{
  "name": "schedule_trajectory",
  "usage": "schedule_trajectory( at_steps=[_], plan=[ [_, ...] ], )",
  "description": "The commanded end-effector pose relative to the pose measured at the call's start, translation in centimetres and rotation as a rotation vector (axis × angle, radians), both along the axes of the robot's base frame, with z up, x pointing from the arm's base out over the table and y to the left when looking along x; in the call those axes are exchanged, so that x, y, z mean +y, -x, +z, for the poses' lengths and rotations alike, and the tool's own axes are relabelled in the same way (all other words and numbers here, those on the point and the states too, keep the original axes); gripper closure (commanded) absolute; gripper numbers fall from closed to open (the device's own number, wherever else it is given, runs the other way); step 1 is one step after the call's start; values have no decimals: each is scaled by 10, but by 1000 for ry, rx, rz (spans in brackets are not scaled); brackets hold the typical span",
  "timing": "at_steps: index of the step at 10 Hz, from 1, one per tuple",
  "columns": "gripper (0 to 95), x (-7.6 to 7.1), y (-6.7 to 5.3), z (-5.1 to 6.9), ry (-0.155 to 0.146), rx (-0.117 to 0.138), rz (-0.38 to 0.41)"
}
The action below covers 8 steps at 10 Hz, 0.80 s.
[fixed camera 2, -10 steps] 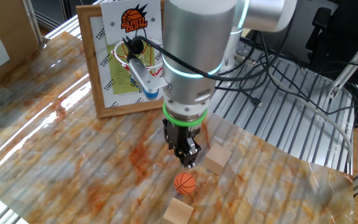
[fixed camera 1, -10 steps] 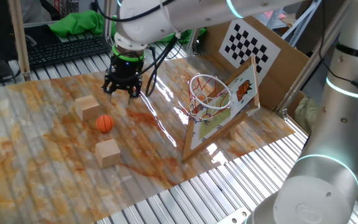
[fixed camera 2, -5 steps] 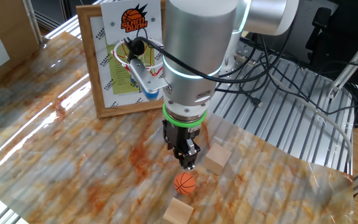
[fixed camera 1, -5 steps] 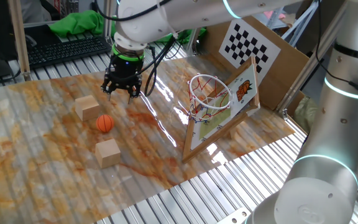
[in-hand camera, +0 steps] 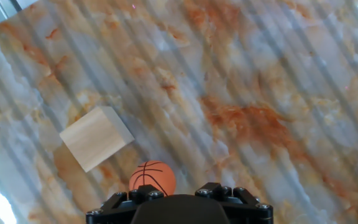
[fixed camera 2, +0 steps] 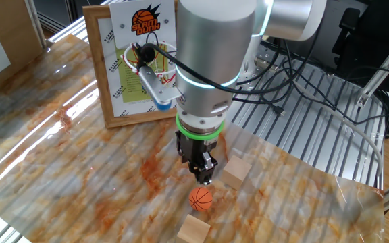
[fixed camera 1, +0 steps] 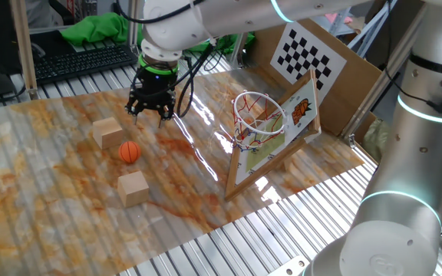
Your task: Grab a basketball, release it and shoot it into the basket
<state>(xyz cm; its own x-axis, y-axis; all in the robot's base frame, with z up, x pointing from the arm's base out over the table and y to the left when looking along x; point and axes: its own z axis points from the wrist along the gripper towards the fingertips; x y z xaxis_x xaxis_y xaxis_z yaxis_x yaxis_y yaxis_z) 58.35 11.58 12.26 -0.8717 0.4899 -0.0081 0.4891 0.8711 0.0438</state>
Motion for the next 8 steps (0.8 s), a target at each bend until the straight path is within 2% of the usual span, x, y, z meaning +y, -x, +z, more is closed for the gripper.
schedule_trajectory(
  at_steps=[1,2,3,4,5,6,7,8],
  plan=[
    [760,0,3,1,-2,-4,60],
    [950,0,3,1,10,-16,73],
    [950,0,3,1,40,-27,72],
    [950,0,3,1,63,-26,67],
    [950,0,3,1,56,-22,44],
    [950,0,3,1,75,-3,58],
    [950,0,3,1,88,39,57],
    [950,0,3,1,68,68,69]
  ],
)
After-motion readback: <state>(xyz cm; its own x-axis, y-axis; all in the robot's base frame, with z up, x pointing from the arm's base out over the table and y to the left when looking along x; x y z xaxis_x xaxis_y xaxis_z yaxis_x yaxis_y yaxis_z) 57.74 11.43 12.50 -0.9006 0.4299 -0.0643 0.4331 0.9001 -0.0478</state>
